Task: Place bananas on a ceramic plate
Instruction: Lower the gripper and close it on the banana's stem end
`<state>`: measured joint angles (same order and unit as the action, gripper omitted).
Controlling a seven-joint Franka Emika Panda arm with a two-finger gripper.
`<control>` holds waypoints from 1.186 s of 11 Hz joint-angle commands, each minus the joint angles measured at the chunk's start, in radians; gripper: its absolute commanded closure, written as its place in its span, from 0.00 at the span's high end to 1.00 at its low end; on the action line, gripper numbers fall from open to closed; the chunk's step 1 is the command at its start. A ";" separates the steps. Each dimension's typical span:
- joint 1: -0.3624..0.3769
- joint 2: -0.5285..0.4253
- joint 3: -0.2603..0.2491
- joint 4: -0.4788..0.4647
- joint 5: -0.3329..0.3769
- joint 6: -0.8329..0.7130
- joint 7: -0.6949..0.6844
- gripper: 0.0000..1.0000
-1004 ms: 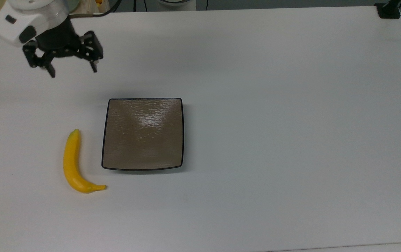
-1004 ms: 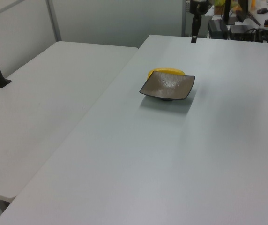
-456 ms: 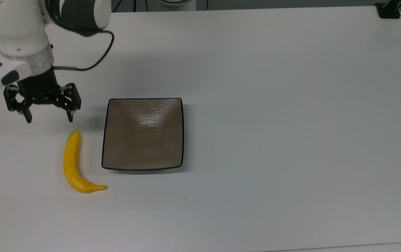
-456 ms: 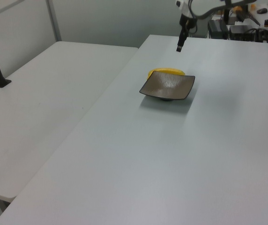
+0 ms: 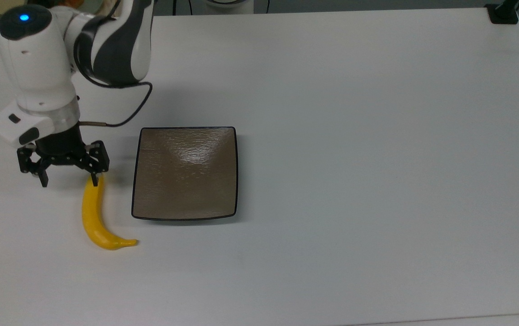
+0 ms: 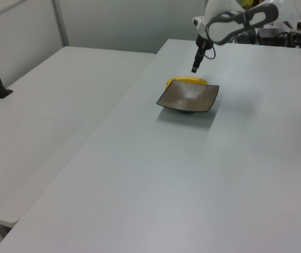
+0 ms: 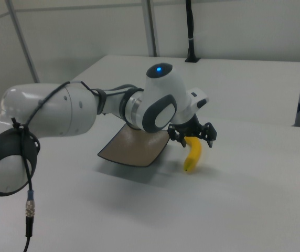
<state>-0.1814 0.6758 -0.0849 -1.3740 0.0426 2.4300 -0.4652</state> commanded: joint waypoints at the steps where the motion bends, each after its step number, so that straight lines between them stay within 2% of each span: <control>1: -0.006 0.050 0.031 -0.002 0.010 0.089 0.013 1.00; 5: -0.006 0.082 0.045 -0.002 0.006 0.113 0.020 1.00; 6: -0.006 0.084 0.050 -0.002 0.005 0.113 0.019 0.94; 7: -0.007 0.084 0.051 -0.002 0.006 0.113 0.013 0.85; 9: -0.007 0.084 0.051 -0.002 0.005 0.113 0.004 0.59; 11: -0.009 0.084 0.051 -0.002 -0.001 0.113 -0.004 0.40; 13: -0.009 0.084 0.051 -0.003 -0.001 0.113 -0.047 0.00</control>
<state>-0.1822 0.7594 -0.0437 -1.3746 0.0423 2.5251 -0.4632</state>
